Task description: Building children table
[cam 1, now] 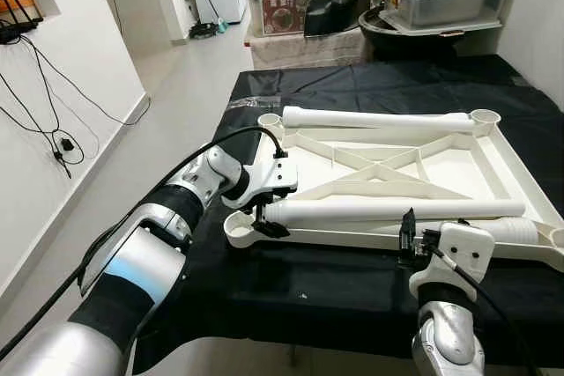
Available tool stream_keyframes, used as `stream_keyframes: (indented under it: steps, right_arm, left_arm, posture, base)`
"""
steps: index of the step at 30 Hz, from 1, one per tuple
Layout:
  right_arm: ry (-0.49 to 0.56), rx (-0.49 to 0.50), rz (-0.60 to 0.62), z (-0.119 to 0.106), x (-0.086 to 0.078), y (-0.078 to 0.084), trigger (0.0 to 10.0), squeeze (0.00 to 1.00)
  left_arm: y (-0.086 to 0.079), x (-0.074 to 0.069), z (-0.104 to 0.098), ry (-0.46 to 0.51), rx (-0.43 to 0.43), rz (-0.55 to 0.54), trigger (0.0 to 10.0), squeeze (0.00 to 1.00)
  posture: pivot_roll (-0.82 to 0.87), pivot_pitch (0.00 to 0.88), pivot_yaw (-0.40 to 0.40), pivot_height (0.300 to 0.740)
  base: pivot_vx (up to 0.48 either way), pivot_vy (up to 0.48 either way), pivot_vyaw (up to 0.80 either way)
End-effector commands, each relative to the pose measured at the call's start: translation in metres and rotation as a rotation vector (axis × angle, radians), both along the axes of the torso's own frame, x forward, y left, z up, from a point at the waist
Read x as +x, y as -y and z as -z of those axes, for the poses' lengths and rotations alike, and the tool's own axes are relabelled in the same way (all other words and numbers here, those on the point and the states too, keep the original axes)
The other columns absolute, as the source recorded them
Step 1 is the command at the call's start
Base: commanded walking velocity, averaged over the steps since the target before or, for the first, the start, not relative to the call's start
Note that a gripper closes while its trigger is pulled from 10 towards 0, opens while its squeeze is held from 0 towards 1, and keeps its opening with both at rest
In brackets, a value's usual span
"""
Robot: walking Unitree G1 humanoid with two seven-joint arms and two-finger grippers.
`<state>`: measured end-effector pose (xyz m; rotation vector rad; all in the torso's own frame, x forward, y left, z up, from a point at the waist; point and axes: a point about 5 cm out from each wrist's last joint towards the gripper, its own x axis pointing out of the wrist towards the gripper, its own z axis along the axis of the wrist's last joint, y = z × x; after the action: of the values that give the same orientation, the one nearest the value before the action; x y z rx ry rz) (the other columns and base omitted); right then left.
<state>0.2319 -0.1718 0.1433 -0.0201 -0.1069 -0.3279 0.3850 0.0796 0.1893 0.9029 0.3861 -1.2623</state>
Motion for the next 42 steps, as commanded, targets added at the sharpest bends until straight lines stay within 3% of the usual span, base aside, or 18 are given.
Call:
stream_keyframes:
  steps: [1,4,11,25,35,36,39,40,42]
  right_arm:
    - [-0.011,0.031,-0.011,0.000,-0.001,-0.006,10.0,0.00]
    - [-0.008,0.030,-0.012,-0.004,-0.001,-0.005,10.0,0.00]
    - [0.005,0.029,0.001,-0.011,-0.005,0.000,10.0,0.00]
    - [-0.004,0.021,0.009,-0.020,-0.020,0.001,10.0,0.00]
    - [-0.007,0.021,0.012,-0.026,-0.024,0.000,10.0,0.00]
    - [-0.008,0.020,0.016,-0.026,-0.024,0.001,10.0,0.00]
    - [-0.009,0.019,0.018,-0.027,-0.025,0.001,10.0,0.00]
    - [-0.011,0.018,0.021,-0.027,-0.025,0.002,10.0,0.00]
    - [-0.013,0.019,0.024,-0.027,-0.026,0.003,10.0,0.00]
  left_arm:
    - [-0.009,0.002,0.000,0.026,0.059,-0.013,10.0,0.00]
    - [-0.013,0.003,0.005,0.062,0.106,-0.025,10.0,0.00]
    - [-0.016,0.001,0.014,0.047,0.104,-0.041,10.0,0.00]
    - [-0.006,0.005,0.018,0.155,0.022,-0.119,10.0,0.00]
    - [-0.001,-0.001,0.027,0.085,0.046,-0.076,10.0,0.00]
    - [-0.002,-0.002,0.029,0.070,0.053,-0.067,2.9,0.00]
    - [-0.003,-0.003,0.030,0.061,0.058,-0.062,2.9,0.00]
    - [-0.003,-0.004,0.032,0.041,0.064,-0.052,0.0,0.00]
    - [-0.004,-0.004,0.033,0.031,0.072,-0.047,0.0,0.00]
  posture:
    - [0.13,0.000,0.101,0.740]
    - [0.13,0.000,0.100,0.740]
    - [0.12,0.010,0.101,0.740]
    - [0.09,0.090,0.110,0.740]
    - [0.08,0.113,0.115,0.740]
    - [0.08,0.117,0.118,0.740]
    - [0.08,0.117,0.118,0.740]
    - [0.08,0.125,0.118,0.740]
    - [0.08,0.125,0.118,0.740]
  base:
    - [0.000,0.000,0.00]
    - [0.000,0.000,0.00]
    - [0.000,0.000,0.00]
    - [0.000,0.000,0.00]
    - [0.000,0.000,0.00]
    - [0.000,0.000,0.00]
    - [0.000,0.000,0.00]
    - [0.000,0.000,0.00]
    - [0.000,0.000,0.00]
